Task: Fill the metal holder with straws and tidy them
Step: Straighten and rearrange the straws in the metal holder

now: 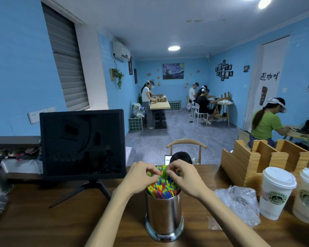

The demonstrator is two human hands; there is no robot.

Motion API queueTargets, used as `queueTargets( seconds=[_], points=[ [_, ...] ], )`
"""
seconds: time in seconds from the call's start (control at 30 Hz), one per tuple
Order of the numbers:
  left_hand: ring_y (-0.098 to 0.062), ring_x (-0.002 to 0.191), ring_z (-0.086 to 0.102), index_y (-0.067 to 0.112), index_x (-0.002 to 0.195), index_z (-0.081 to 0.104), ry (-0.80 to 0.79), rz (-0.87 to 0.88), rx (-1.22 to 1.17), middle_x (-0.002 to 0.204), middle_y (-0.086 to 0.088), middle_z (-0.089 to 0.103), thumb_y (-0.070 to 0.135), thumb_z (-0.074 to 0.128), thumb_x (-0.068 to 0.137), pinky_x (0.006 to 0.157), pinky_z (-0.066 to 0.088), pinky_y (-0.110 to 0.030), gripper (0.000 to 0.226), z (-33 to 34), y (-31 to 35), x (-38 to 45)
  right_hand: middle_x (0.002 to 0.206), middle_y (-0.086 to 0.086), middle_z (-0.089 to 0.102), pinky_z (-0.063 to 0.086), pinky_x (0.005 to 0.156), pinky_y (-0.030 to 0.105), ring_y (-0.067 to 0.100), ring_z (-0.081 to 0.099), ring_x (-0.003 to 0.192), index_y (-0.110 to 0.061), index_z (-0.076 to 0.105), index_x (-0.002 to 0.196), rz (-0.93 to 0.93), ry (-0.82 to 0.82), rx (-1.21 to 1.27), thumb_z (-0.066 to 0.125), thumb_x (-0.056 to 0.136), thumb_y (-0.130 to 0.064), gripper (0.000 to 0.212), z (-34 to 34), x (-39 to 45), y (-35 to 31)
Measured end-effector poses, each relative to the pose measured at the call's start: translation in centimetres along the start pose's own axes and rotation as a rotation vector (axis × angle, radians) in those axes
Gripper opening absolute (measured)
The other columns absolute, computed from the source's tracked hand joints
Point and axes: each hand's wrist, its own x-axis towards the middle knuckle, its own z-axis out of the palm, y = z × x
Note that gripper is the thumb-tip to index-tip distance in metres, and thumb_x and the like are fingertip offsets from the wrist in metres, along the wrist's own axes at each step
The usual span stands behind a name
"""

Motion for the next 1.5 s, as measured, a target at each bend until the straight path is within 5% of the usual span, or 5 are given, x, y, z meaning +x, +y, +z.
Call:
queueTargets(
  seconds=[0.37,0.63,1.0,1.23,1.5],
  points=[
    [-0.005,0.073,0.056,0.039,0.088,0.079,0.647,0.138,-0.275,0.076,0.036,0.065,0.022,0.081,0.085,0.068,0.046,-0.024,0.018,-2.4,3.0,0.7,0.118,-0.018,0.066,0.034,0.100,0.013,-0.001,0.051,0.116,-0.030,0.072,0.120,-0.050,0.023,0.052,0.063,0.098,-0.045,0.028,-0.4,0.2,-1.7],
    [-0.014,0.073,0.056,0.049,0.092,0.070,0.915,0.265,-0.347,0.085,0.036,0.065,0.019,0.078,0.088,0.063,0.048,-0.021,0.031,-4.1,6.2,1.4,0.090,-0.006,0.076,0.055,0.085,0.031,0.010,0.072,0.092,-0.019,0.073,0.096,0.044,0.035,0.414,0.065,0.099,-0.027,0.012,-1.0,1.4,-3.0],
    [0.010,0.077,0.068,0.015,0.096,0.082,0.912,-0.138,-0.483,0.078,0.017,0.072,0.024,0.080,0.087,0.066,0.050,-0.006,0.013,-2.0,3.0,1.5,0.074,0.006,0.075,0.055,0.065,0.025,0.010,0.069,0.064,-0.010,0.078,0.089,0.131,0.223,0.498,0.077,0.090,-0.017,0.008,-4.2,1.4,-2.1],
    [-0.003,0.080,0.068,0.019,0.092,0.081,0.742,-0.371,-0.564,0.082,0.011,0.076,0.028,0.082,0.084,0.070,0.059,-0.030,0.011,-0.3,1.3,1.4,0.077,0.004,0.078,0.062,0.069,0.028,0.021,0.076,0.075,-0.009,0.082,0.090,0.185,0.263,0.565,0.084,0.082,-0.016,0.011,-5.9,1.5,-2.0],
    [-0.013,0.084,0.067,0.013,0.097,0.079,0.745,-0.408,-0.805,0.092,0.000,0.076,0.016,0.079,0.086,0.059,0.050,-0.019,0.011,-0.5,0.4,1.1,0.077,0.000,0.078,0.055,0.067,0.021,0.010,0.072,0.072,-0.012,0.081,0.084,0.224,0.255,0.537,0.085,0.081,-0.014,0.005,-6.9,1.8,-1.7]
  ],
)
